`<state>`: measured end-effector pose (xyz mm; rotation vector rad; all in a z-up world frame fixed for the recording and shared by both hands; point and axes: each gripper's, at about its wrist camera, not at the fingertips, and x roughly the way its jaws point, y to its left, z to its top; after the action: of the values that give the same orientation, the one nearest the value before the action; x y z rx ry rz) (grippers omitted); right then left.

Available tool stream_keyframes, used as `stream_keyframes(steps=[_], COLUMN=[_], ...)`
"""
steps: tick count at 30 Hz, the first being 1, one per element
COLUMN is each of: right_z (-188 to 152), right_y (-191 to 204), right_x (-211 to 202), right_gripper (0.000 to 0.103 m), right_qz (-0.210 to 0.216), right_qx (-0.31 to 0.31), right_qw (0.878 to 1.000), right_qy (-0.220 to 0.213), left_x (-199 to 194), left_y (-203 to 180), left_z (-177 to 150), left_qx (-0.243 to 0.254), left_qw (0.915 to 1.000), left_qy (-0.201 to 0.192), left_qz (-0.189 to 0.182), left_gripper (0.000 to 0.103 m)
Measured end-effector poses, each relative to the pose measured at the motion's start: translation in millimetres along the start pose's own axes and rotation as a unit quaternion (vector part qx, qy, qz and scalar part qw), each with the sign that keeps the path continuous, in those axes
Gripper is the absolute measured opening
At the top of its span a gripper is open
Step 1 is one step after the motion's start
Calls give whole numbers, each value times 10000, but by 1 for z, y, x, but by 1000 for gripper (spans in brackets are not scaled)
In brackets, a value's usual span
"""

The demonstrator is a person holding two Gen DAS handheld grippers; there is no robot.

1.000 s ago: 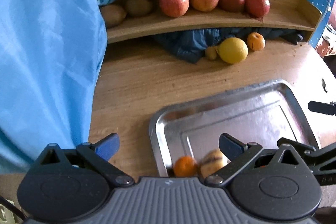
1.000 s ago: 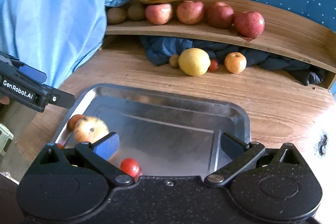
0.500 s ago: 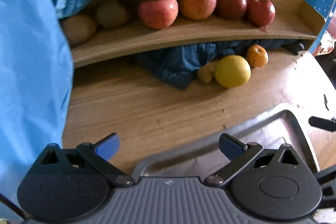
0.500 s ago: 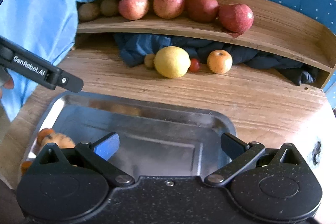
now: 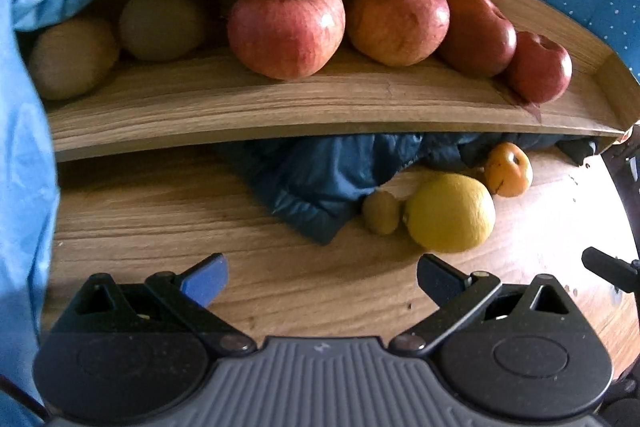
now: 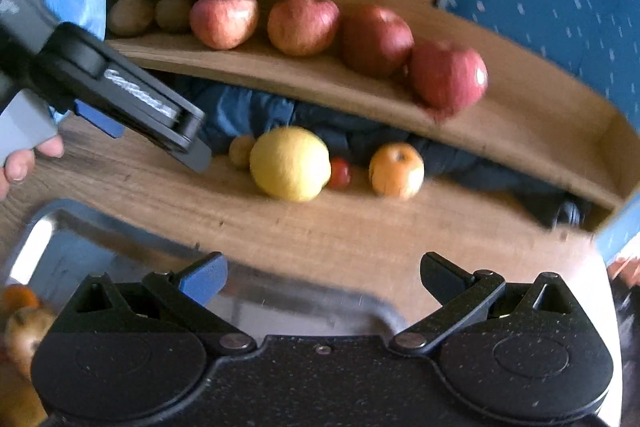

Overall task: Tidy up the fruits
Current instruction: 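Grasp the small brown kiwi with the left gripper while the right gripper grasps the yellow lemon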

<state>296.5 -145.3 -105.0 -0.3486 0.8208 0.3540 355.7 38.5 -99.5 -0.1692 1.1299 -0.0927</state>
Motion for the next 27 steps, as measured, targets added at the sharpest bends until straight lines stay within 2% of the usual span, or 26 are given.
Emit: stream_keyframes(steps=[6, 12, 16, 22, 27], right_z=[16, 28, 33, 38, 41], right_y=[6, 11, 14, 17, 21], right_x=[21, 35, 43, 52, 57], right_gripper=[102, 102, 94, 90, 87], right_qz=[-31, -64, -155, -51, 46], right_qx=[-269, -385, -530, -725, -919], right_qw=[9996, 9992, 9984, 9973, 9957], right_qy=[-14, -57, -81, -74, -99], left_x=[13, 19, 21, 20, 20], left_y=[4, 5, 9, 17, 18], left_z=[10, 16, 20, 23, 22], left_qx=[-312, -364, -500, -738, -811], left_qw=[9991, 9980, 9967, 9934, 9916], left_qy=[150, 138, 88, 65, 57], left_qz=[-243, -488, -640, -871, -1006], left_gripper=[102, 102, 100, 93, 91])
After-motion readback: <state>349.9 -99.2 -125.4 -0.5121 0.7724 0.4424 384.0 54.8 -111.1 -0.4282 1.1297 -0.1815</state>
